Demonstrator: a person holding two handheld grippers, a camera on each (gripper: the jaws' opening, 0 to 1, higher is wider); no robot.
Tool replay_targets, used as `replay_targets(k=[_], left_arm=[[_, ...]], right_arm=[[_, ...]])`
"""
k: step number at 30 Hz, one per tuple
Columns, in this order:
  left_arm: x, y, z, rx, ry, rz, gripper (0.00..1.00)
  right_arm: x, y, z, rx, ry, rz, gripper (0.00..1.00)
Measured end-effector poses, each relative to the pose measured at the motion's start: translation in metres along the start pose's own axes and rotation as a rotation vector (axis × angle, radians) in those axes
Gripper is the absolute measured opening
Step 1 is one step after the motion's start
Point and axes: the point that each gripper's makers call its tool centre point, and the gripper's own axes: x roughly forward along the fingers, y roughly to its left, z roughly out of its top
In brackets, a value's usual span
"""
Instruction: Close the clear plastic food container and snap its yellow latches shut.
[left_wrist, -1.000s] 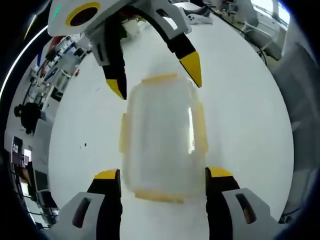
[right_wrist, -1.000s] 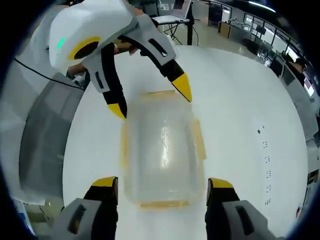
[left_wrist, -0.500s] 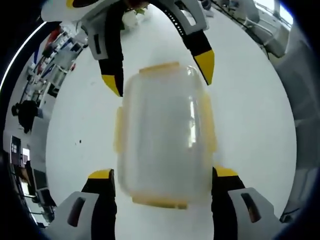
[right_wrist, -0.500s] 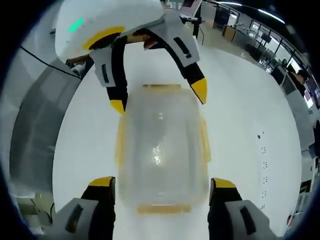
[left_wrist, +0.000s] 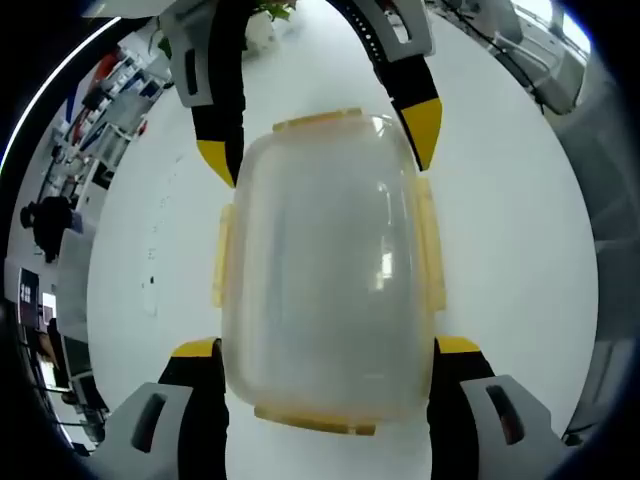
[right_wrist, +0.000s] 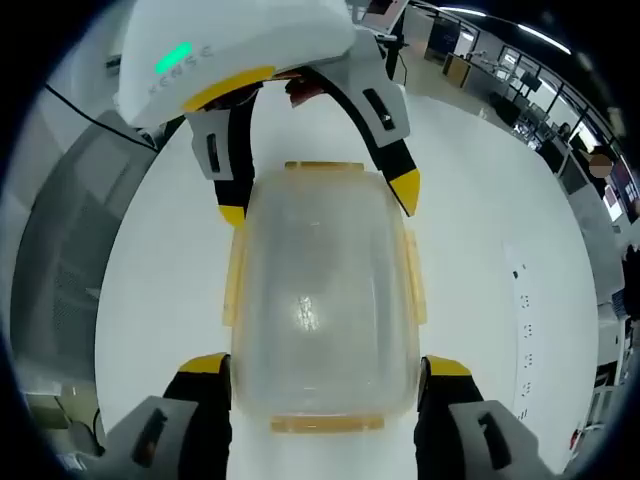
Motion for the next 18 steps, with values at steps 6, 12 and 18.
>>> replay_targets(k=[6,12,18], left_arm=[[0.000,-0.003,-0.001,0.005,0.003,-0.001,0.81],[-0.002,-0.006,-0.003,0.014,0.003,0.001,0.80],[-0.005,-0.012,-0.010,0.018,0.006,0.001,0.80]], right_arm=[[0.000,0.004,0.001,0.007,-0.001,0.002,0.74],[0.002,0.008,0.004,0.022,-0.001,-0.007,0.74],[0.004,0.015,0.010,0.026,-0.005,-0.005,0.74]])
